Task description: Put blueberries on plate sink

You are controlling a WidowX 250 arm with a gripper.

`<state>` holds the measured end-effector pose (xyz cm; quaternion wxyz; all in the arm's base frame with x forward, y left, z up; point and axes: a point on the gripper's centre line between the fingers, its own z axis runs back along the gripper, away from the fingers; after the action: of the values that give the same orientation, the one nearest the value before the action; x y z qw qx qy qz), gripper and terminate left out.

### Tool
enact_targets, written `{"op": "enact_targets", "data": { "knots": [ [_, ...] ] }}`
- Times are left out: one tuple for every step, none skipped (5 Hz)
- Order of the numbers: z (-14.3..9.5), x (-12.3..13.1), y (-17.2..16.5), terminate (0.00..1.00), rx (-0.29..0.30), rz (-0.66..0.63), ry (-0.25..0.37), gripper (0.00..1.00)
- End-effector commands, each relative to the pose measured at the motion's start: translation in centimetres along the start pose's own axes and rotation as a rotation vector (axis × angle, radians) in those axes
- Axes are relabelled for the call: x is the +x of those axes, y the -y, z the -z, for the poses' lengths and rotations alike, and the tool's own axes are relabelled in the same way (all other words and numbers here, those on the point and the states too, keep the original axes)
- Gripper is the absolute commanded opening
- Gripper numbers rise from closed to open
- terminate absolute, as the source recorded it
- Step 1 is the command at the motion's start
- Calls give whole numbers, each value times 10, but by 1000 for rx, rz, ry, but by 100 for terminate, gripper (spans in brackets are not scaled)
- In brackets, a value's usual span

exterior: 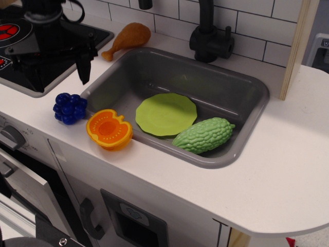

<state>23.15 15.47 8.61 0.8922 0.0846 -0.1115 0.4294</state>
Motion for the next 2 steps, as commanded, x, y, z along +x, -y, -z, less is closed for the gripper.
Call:
{"op": "enact_targets", "data": {
  "knots": [
    [13, -10, -7, 0, -25, -97, 42, 100],
    [26, -19, -2, 0, -34, -110, 54, 100]
  ]
}}
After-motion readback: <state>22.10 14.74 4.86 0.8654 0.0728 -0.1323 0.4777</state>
